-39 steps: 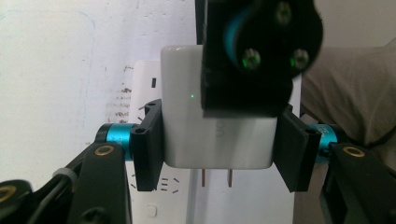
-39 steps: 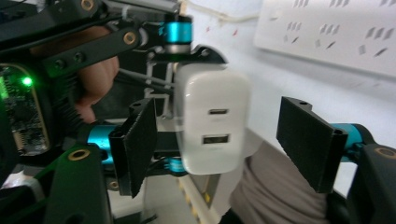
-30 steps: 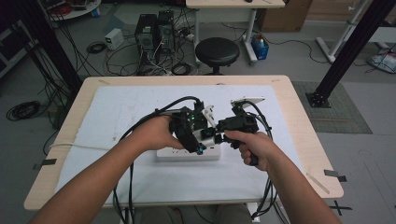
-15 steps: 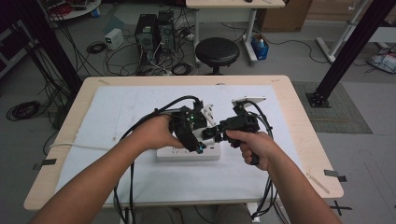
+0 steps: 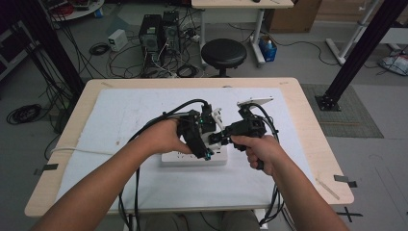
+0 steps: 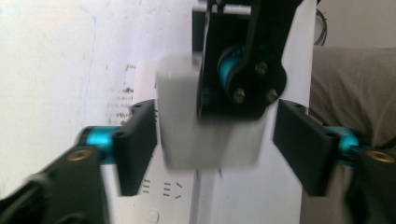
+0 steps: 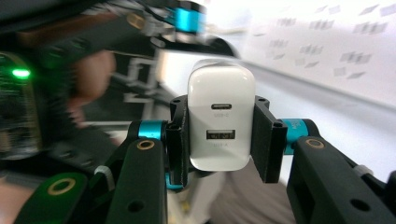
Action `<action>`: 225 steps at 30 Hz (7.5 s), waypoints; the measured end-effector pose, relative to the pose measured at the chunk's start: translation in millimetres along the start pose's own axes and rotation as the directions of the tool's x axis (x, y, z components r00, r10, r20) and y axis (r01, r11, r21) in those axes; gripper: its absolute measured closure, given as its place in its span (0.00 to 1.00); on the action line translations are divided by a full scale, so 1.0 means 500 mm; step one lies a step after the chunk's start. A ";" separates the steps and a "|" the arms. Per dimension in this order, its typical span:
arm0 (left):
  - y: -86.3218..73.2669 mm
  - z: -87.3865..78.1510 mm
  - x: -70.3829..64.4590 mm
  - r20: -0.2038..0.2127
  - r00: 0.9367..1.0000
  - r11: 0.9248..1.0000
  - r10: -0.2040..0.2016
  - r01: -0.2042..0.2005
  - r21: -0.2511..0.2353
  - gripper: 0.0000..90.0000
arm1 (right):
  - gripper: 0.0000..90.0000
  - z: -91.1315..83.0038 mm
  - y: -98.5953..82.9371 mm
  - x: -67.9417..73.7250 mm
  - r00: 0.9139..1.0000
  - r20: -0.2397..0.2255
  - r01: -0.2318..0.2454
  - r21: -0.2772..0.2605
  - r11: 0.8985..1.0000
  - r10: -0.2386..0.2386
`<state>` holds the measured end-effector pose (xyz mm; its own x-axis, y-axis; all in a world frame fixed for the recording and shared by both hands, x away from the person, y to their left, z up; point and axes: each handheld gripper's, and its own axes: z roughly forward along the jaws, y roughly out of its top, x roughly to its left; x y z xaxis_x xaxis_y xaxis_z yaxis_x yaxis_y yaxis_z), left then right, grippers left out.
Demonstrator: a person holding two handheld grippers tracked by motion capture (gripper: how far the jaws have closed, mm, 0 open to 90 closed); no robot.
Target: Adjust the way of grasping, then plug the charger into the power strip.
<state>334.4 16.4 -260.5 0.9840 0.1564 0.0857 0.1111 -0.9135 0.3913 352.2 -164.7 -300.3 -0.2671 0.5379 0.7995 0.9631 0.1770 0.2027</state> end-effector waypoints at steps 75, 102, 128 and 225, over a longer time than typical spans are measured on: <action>-0.217 -0.144 0.083 -0.072 0.909 0.859 -0.411 0.413 0.304 0.26 | 0.69 -0.106 0.050 0.073 0.585 0.691 0.211 0.375 0.903 -0.424; -0.216 -0.125 0.089 -0.040 0.918 0.870 -0.394 0.387 0.304 0.26 | 0.69 0.066 0.113 0.096 0.329 0.338 0.486 0.740 0.465 -0.882; -0.237 -0.118 0.088 -0.025 0.919 0.870 -0.394 0.382 0.311 0.26 | 0.69 0.198 0.166 0.055 0.312 0.128 0.537 0.794 0.286 -0.941; -0.247 -0.087 0.118 0.015 0.922 0.873 -0.387 0.361 0.326 0.23 | 0.70 0.279 0.156 0.012 0.220 0.079 0.470 0.865 0.176 -0.972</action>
<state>372.8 154.9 -264.2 0.8663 0.4921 -0.0858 0.4981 -0.8640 0.0738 421.2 -32.7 -358.4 -0.9978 0.0109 -0.0657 0.0160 0.9969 -0.0772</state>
